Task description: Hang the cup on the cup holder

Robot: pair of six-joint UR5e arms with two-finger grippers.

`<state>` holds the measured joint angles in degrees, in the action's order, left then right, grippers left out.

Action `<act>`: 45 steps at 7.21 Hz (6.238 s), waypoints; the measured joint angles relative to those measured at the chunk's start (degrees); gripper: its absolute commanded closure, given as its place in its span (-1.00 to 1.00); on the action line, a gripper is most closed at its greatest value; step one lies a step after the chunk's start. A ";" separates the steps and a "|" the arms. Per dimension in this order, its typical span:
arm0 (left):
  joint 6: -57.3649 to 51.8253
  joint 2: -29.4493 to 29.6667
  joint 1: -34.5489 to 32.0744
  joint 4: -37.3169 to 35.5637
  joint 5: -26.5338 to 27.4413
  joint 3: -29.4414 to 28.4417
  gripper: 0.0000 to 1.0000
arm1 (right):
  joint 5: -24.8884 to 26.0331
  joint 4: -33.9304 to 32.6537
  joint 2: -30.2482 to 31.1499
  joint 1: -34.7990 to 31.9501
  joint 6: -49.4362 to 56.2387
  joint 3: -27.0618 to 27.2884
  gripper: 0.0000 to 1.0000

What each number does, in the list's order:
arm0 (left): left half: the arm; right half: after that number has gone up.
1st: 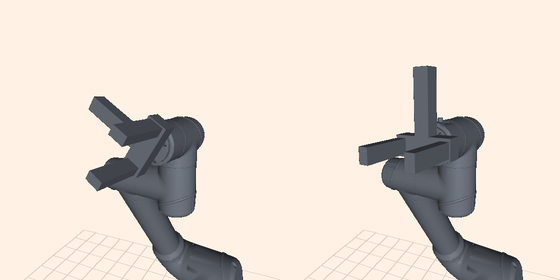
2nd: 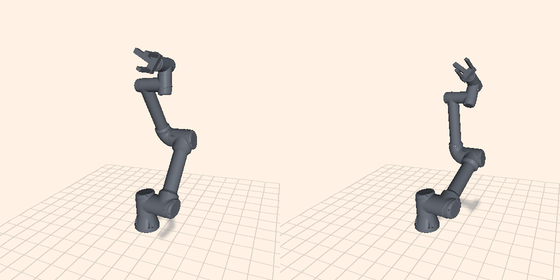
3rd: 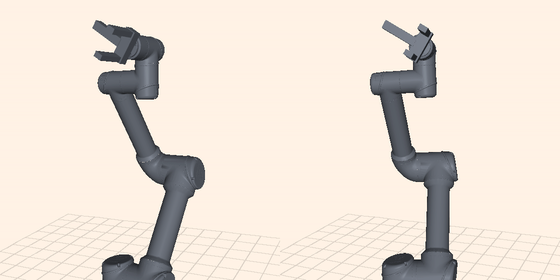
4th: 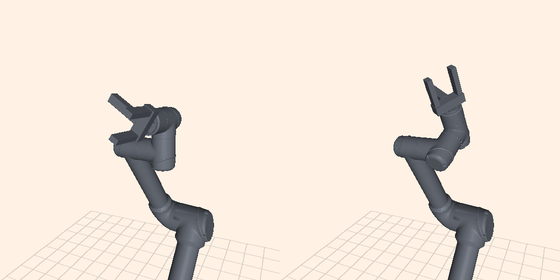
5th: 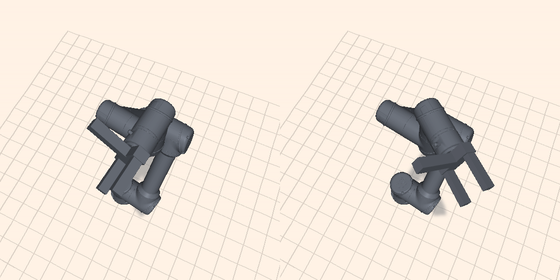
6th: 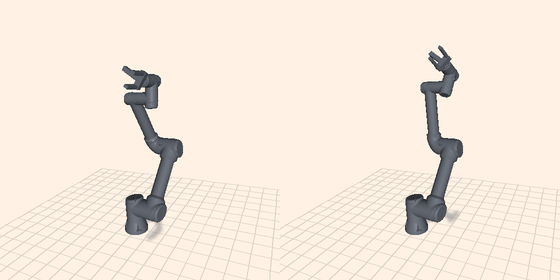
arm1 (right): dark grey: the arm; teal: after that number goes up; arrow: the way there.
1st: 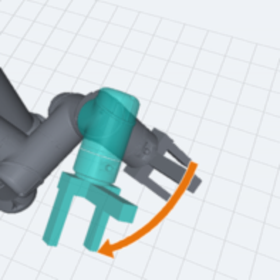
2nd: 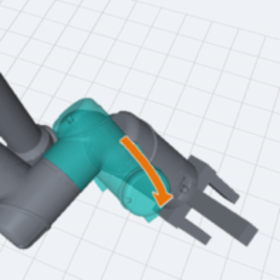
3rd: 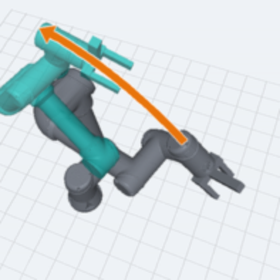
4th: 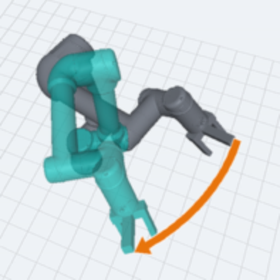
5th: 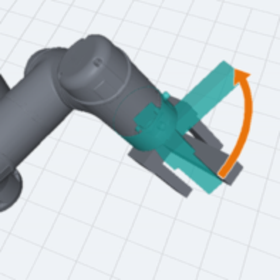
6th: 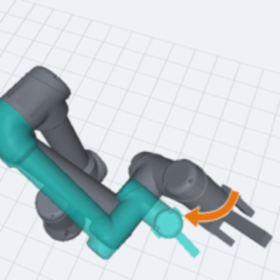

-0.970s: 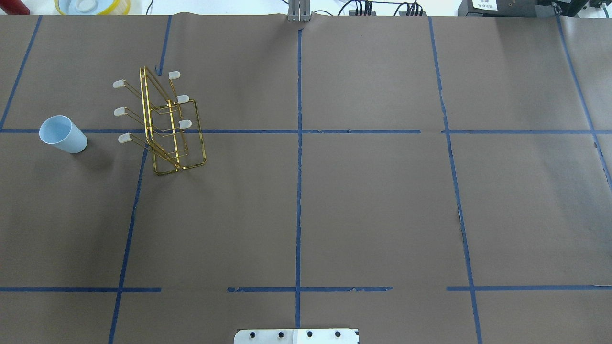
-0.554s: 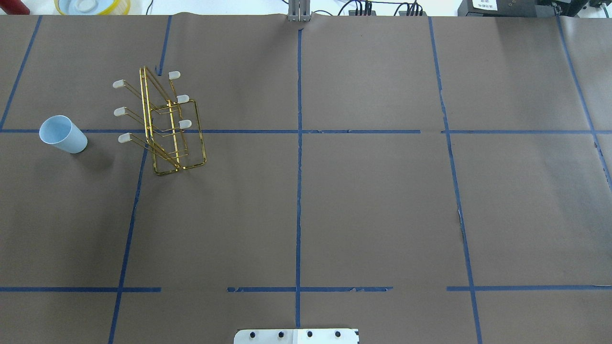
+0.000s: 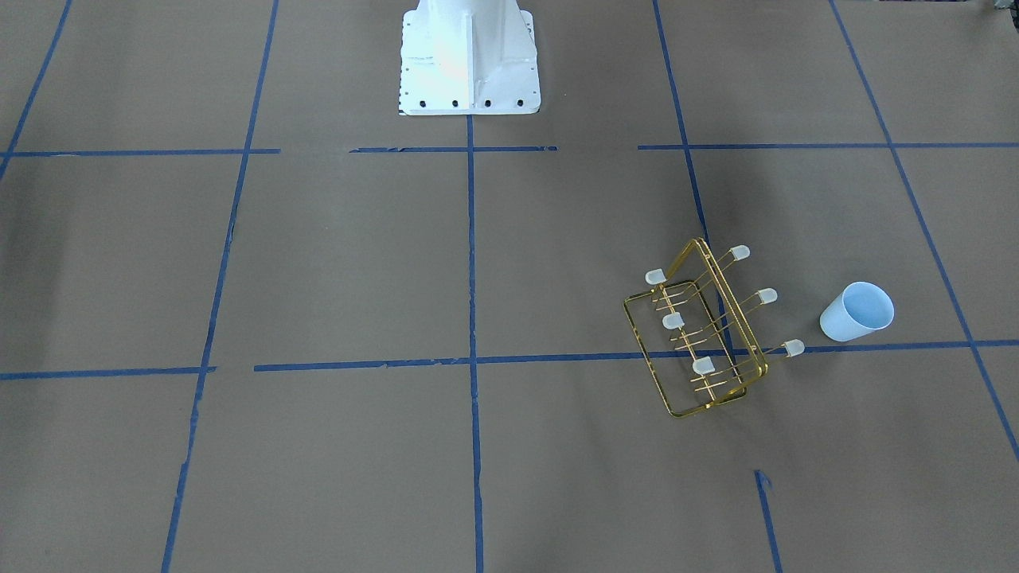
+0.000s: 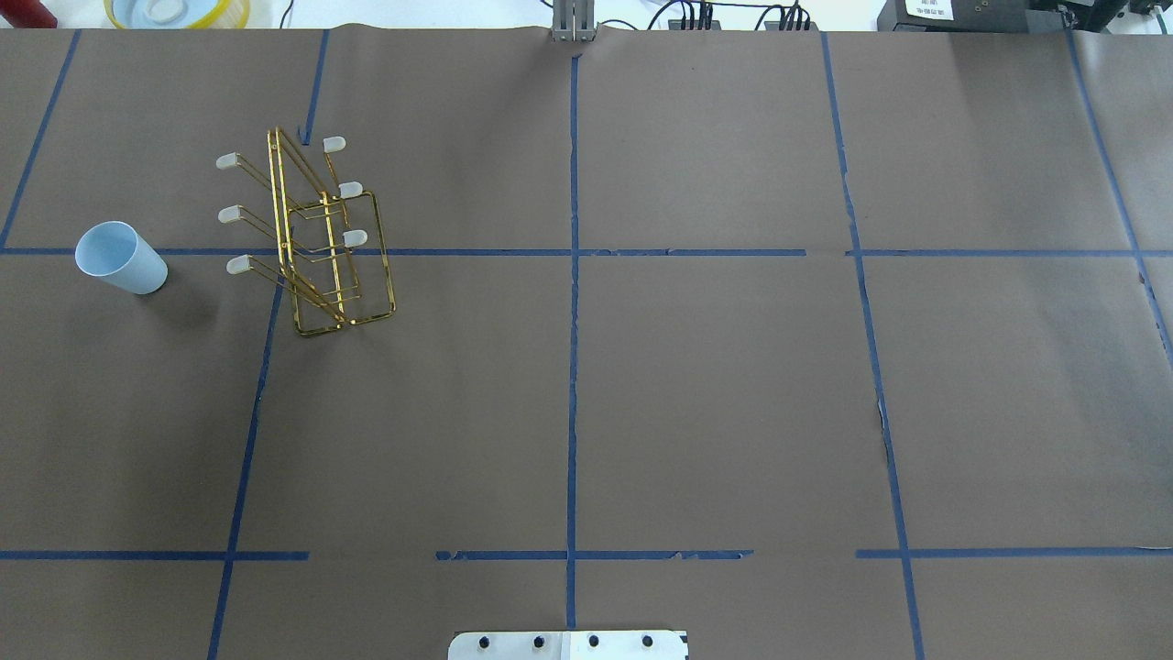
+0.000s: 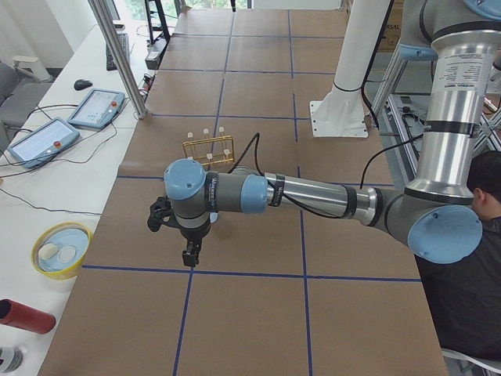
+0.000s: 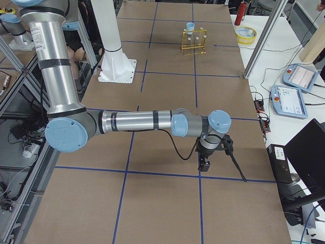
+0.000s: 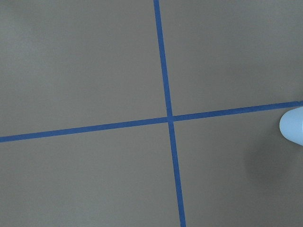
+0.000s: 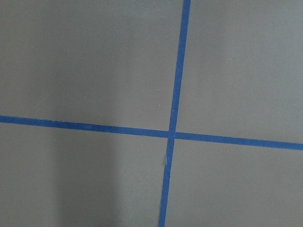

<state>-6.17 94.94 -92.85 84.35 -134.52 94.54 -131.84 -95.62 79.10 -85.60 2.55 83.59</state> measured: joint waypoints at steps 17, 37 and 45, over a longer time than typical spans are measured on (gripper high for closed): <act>57.89 -16.59 34.98 56.50 42.25 19.01 -1.00 | 0.00 0.00 0.00 0.00 -0.04 0.00 -1.00; 77.91 -14.04 62.76 68.19 81.82 -2.51 -1.00 | 0.00 0.00 0.00 0.00 0.00 0.00 -1.00; 76.39 -5.00 58.70 69.88 81.06 -13.01 -0.96 | 0.00 0.00 0.00 0.00 0.00 0.00 -1.00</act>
<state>70.23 89.94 -34.15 154.22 -53.46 81.53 -131.84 -95.63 79.10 -85.60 2.55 83.59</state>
